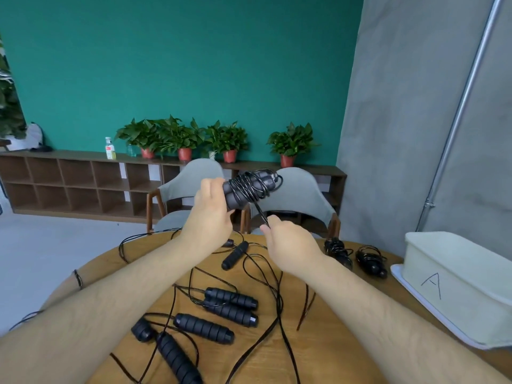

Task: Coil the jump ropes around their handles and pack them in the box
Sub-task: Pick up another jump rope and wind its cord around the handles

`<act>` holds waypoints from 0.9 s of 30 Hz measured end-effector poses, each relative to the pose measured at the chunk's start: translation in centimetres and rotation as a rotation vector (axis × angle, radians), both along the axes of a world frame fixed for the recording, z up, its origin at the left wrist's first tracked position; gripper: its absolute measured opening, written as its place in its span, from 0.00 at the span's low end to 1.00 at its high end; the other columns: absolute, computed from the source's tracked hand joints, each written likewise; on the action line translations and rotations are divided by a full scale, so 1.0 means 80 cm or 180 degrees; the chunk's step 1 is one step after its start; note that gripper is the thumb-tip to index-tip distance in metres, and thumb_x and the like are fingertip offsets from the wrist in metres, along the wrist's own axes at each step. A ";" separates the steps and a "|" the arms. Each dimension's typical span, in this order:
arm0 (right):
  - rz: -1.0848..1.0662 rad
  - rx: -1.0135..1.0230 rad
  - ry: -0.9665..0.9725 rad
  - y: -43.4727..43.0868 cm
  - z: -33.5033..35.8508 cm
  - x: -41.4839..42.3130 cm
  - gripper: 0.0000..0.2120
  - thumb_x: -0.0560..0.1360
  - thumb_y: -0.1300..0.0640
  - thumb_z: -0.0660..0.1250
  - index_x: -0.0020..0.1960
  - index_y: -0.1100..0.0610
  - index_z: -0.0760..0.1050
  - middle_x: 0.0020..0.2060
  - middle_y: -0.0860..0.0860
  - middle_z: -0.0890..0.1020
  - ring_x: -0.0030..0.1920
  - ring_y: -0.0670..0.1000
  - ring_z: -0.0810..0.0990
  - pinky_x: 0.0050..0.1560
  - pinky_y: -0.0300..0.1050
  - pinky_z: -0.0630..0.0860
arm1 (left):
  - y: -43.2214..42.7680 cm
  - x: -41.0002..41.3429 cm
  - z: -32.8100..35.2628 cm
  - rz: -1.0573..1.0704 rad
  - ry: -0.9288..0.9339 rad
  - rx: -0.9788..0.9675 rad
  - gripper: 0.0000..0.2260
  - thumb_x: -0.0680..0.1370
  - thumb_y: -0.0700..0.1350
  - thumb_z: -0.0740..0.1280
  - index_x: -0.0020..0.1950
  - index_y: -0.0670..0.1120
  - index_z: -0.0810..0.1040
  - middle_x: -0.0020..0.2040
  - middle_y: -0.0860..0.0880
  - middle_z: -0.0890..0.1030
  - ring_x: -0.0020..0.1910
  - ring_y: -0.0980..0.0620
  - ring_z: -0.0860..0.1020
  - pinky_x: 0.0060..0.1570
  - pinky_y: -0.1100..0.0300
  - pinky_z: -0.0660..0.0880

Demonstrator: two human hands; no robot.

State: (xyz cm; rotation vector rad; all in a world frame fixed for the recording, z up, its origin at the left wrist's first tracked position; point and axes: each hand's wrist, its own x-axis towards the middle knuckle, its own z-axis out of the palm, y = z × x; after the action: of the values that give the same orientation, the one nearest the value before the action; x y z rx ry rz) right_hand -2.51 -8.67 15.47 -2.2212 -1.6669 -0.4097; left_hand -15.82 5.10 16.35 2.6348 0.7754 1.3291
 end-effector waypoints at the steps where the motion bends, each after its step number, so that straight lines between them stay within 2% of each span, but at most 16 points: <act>1: -0.0027 -0.0057 -0.0069 -0.001 0.001 0.000 0.11 0.86 0.51 0.52 0.61 0.57 0.68 0.45 0.52 0.79 0.39 0.53 0.76 0.39 0.47 0.71 | 0.004 0.000 0.001 0.0170 0.0122 0.0078 0.23 0.71 0.28 0.69 0.65 0.37 0.70 0.56 0.40 0.69 0.51 0.40 0.73 0.47 0.47 0.74; 2: -0.0037 -0.0143 -0.0166 -0.002 0.003 -0.001 0.10 0.86 0.52 0.53 0.60 0.57 0.68 0.46 0.53 0.80 0.39 0.53 0.75 0.39 0.46 0.70 | 0.008 0.000 0.002 0.0337 0.0266 0.0219 0.23 0.69 0.27 0.70 0.62 0.36 0.71 0.55 0.38 0.70 0.49 0.38 0.73 0.44 0.46 0.73; 4: 0.0041 -0.0246 -0.0358 -0.008 0.014 -0.008 0.08 0.85 0.54 0.56 0.60 0.56 0.69 0.48 0.53 0.81 0.40 0.53 0.74 0.39 0.46 0.69 | 0.018 0.001 0.002 0.0779 0.0716 0.0491 0.21 0.68 0.32 0.71 0.60 0.36 0.71 0.54 0.37 0.71 0.49 0.38 0.73 0.45 0.47 0.74; 5: 0.0115 -0.0247 -0.0458 -0.011 0.021 -0.012 0.07 0.85 0.54 0.56 0.60 0.55 0.70 0.47 0.52 0.80 0.41 0.52 0.75 0.39 0.47 0.70 | 0.022 0.000 0.002 0.1012 0.0973 0.0685 0.21 0.68 0.35 0.72 0.59 0.37 0.72 0.53 0.39 0.71 0.48 0.40 0.73 0.45 0.50 0.74; 7: 0.0323 -0.0196 -0.0811 -0.014 0.036 -0.015 0.06 0.85 0.52 0.57 0.54 0.53 0.70 0.43 0.49 0.76 0.42 0.52 0.79 0.39 0.47 0.73 | 0.026 -0.002 0.000 0.1216 0.1287 0.0921 0.23 0.63 0.35 0.74 0.57 0.37 0.73 0.49 0.41 0.72 0.43 0.43 0.72 0.39 0.53 0.75; 9: 0.0540 -0.0247 -0.1184 -0.014 0.055 -0.013 0.08 0.84 0.50 0.58 0.51 0.53 0.72 0.43 0.48 0.75 0.43 0.53 0.80 0.39 0.48 0.75 | 0.021 -0.005 -0.004 0.1050 0.1571 0.1015 0.26 0.64 0.33 0.74 0.60 0.37 0.72 0.51 0.41 0.73 0.44 0.43 0.73 0.38 0.55 0.75; 13: 0.0869 -0.0136 -0.1653 -0.006 0.090 0.012 0.13 0.82 0.44 0.61 0.51 0.52 0.78 0.47 0.49 0.80 0.44 0.54 0.81 0.37 0.47 0.72 | -0.004 -0.009 -0.005 0.0516 0.1848 0.1241 0.35 0.69 0.39 0.75 0.73 0.39 0.66 0.62 0.42 0.71 0.55 0.43 0.73 0.49 0.54 0.75; 16: 0.1015 -0.0154 -0.1696 -0.002 0.095 0.031 0.19 0.80 0.38 0.59 0.51 0.52 0.78 0.46 0.49 0.79 0.43 0.54 0.80 0.37 0.48 0.73 | -0.011 -0.020 -0.009 0.0253 0.1846 0.1143 0.34 0.70 0.35 0.71 0.75 0.40 0.64 0.64 0.42 0.70 0.58 0.44 0.71 0.52 0.54 0.74; 18: 0.1008 -0.0082 -0.1739 -0.004 0.096 0.045 0.21 0.80 0.36 0.56 0.51 0.52 0.78 0.44 0.48 0.77 0.42 0.54 0.79 0.32 0.46 0.67 | -0.012 -0.030 -0.015 -0.0043 0.1792 0.0984 0.34 0.70 0.32 0.70 0.75 0.40 0.64 0.65 0.43 0.69 0.58 0.45 0.70 0.55 0.53 0.74; 20: 0.0961 0.0003 -0.1671 -0.008 0.093 0.056 0.22 0.80 0.36 0.53 0.53 0.51 0.78 0.43 0.46 0.73 0.43 0.52 0.78 0.30 0.45 0.61 | -0.014 -0.038 -0.020 -0.0367 0.1706 0.0725 0.34 0.73 0.31 0.69 0.77 0.42 0.62 0.67 0.46 0.66 0.62 0.48 0.68 0.59 0.56 0.72; 23: 0.0959 0.0038 -0.1352 -0.011 0.078 0.060 0.20 0.82 0.40 0.54 0.52 0.52 0.77 0.41 0.44 0.69 0.42 0.51 0.75 0.30 0.44 0.58 | -0.018 -0.047 -0.022 -0.0791 0.1516 0.0394 0.32 0.76 0.32 0.67 0.78 0.45 0.61 0.68 0.49 0.64 0.65 0.51 0.65 0.64 0.60 0.67; 25: 0.0945 0.0112 -0.0931 -0.012 0.071 0.057 0.18 0.82 0.41 0.52 0.51 0.50 0.76 0.40 0.44 0.70 0.41 0.49 0.73 0.33 0.45 0.61 | -0.023 -0.052 -0.017 -0.1015 0.1263 0.0111 0.28 0.78 0.35 0.68 0.76 0.46 0.63 0.65 0.51 0.65 0.63 0.53 0.68 0.64 0.59 0.68; 27: 0.0858 0.0104 -0.0360 -0.012 0.064 0.056 0.09 0.83 0.45 0.56 0.48 0.45 0.72 0.40 0.42 0.72 0.43 0.48 0.74 0.37 0.47 0.67 | -0.028 -0.053 -0.011 -0.1192 0.1001 -0.0135 0.25 0.79 0.38 0.68 0.74 0.46 0.64 0.62 0.53 0.66 0.61 0.54 0.70 0.64 0.60 0.68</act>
State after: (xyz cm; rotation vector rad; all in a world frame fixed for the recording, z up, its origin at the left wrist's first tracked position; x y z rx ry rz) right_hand 1.93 -9.64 20.63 -1.9455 -1.9703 -0.4948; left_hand -20.09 2.82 15.48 2.8053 0.3026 0.8088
